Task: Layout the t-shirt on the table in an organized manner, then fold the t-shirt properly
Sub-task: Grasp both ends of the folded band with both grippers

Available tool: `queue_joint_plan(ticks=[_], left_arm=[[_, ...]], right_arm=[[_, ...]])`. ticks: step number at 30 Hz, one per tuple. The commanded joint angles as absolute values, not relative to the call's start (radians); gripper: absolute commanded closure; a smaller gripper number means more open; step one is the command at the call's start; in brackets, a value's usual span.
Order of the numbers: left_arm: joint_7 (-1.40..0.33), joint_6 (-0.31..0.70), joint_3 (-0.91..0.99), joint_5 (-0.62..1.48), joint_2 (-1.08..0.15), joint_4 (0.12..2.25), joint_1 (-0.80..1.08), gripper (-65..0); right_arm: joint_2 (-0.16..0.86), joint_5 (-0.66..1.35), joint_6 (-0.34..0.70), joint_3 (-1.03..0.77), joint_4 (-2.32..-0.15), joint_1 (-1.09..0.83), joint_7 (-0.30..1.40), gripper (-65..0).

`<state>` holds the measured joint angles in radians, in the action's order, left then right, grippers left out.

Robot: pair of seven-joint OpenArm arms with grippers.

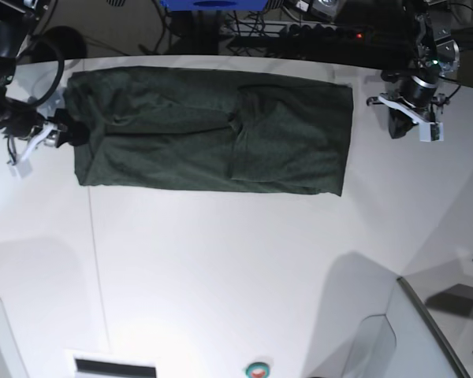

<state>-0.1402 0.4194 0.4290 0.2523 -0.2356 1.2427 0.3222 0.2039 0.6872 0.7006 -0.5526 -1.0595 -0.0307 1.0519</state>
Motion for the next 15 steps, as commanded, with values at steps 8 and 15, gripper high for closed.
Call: queue_joint_plan(ticks=[8, 15], left_arm=[[-0.085, 0.427, 0.323, 0.263, -0.243, 1.254, 0.272, 0.0], [-0.085, 0.427, 0.219, 0.263, -0.242, 1.248, 0.248, 0.0]], right_arm=[[0.173, 0.633, 0.698, -0.547, -1.055, -0.042, 1.162, -42.6], [0.171, 0.633, 0.698, -0.463, -1.055, -0.042, 1.167, -42.3]])
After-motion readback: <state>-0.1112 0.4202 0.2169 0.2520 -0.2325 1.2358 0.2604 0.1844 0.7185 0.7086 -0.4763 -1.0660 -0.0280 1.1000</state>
